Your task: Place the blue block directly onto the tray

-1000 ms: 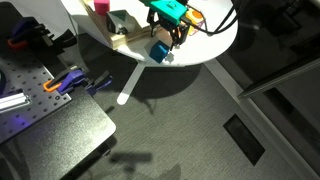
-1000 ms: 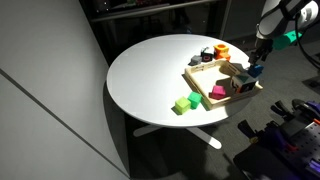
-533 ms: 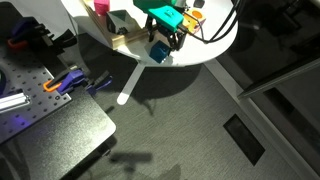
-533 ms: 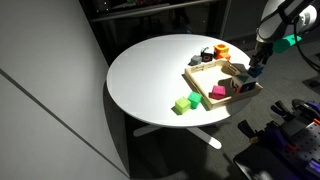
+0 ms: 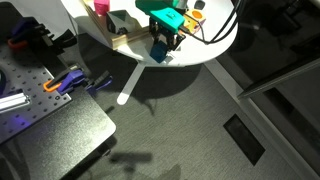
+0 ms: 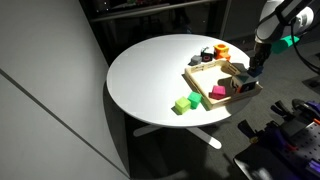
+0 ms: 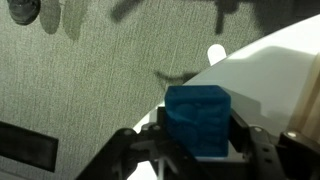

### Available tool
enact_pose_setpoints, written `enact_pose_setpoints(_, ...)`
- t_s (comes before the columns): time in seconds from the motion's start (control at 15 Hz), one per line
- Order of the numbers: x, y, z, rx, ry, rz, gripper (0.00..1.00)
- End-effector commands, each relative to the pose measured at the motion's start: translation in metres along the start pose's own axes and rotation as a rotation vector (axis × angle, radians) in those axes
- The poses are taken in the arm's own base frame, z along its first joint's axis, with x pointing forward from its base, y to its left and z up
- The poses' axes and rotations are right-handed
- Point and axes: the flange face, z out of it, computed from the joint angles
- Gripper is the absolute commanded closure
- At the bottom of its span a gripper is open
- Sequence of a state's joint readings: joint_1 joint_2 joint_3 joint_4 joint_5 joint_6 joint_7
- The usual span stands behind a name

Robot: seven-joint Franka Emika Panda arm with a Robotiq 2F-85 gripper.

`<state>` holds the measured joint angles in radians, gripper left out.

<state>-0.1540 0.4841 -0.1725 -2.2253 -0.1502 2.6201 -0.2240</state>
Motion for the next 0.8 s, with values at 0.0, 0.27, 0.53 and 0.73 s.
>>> enact_pose_setpoints(0.0, 0.007, -0.008, -0.017, -0.018, -0.006, -0.010, 0.67)
enact_pose_setpoints(0.27, 0.007, -0.020, -0.039, -0.019, -0.020, -0.015, 0.69)
enact_pose_setpoints(0.53, 0.004, -0.029, -0.072, -0.023, -0.015, 0.010, 0.69)
enact_pose_setpoints(0.73, 0.008, -0.037, -0.099, -0.041, 0.018, 0.011, 0.69)
